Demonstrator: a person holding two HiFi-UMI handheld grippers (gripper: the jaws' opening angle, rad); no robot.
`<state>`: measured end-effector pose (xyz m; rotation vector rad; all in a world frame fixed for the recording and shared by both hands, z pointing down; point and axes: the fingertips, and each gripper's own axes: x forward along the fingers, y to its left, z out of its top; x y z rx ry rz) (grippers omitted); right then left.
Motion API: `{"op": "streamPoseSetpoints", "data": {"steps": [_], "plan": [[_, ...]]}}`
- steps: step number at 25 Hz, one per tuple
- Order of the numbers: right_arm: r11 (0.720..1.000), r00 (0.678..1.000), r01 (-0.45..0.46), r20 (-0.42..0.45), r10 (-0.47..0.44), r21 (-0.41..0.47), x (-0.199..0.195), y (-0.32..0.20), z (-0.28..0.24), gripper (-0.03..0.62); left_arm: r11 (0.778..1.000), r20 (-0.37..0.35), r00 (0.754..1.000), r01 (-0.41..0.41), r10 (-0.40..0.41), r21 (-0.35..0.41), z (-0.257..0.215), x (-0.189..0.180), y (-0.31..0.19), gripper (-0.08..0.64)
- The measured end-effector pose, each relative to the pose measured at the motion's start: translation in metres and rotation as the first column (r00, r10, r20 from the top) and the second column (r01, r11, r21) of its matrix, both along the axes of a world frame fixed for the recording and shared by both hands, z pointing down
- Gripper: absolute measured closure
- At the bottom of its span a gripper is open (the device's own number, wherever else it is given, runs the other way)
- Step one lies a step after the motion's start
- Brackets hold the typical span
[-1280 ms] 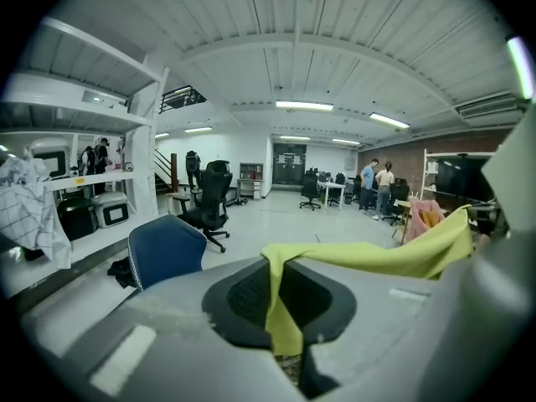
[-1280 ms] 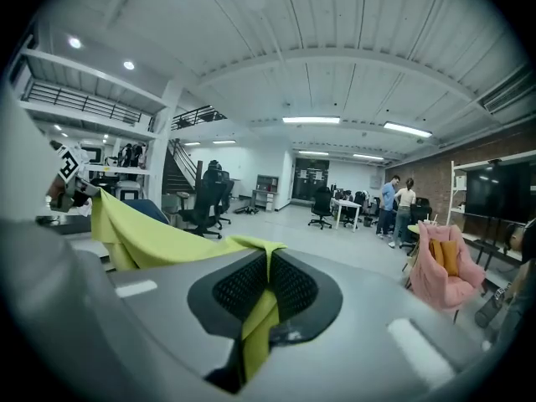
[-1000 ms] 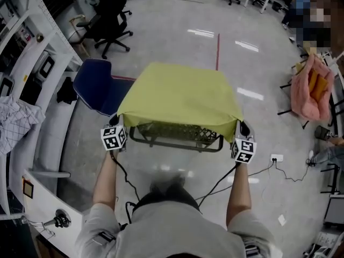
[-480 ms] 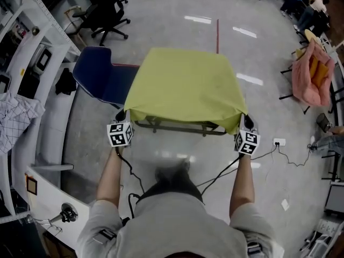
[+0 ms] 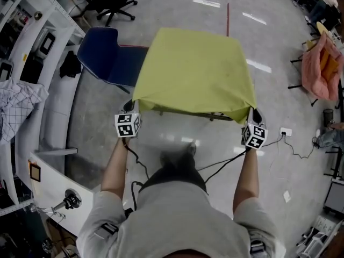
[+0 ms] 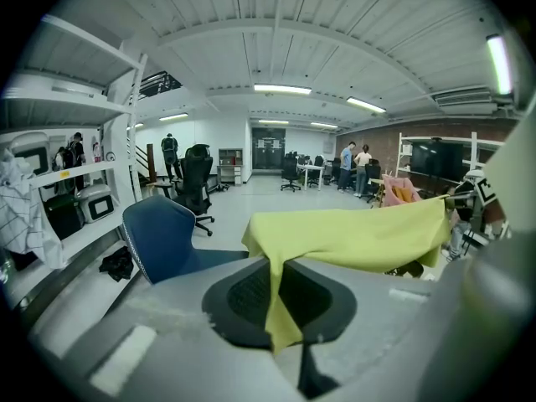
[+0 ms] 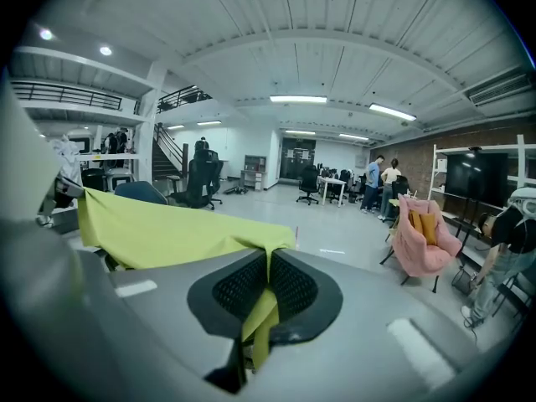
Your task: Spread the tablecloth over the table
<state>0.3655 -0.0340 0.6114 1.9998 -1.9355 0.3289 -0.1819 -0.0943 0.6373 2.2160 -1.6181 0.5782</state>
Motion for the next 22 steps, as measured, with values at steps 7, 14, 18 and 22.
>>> {"op": "streamPoseSetpoints", "data": {"steps": [7,14,18,22], "plan": [[0.999,1.000,-0.025,0.007,0.025,-0.035,0.003,0.024,0.017,0.578,0.999,-0.004,1.000,0.012,-0.012,-0.033,0.013,-0.015,0.015,0.534],[0.997,0.999,-0.041,0.013,0.042,-0.071,0.000,0.047,0.037,0.578,0.997,0.002,1.000,0.004,-0.003,-0.075,0.030,-0.024,0.037,0.534],[0.995,0.999,-0.046,0.019,0.048,-0.088,-0.003,0.056,0.047,0.578,0.995,0.019,1.000,-0.010,0.012,-0.096,0.041,-0.027,0.049,0.534],[0.994,0.999,-0.045,0.009,0.046,-0.102,-0.006,0.062,0.054,0.578,0.993,0.034,0.999,-0.027,0.031,-0.118,0.048,-0.031,0.059,0.534]]}}
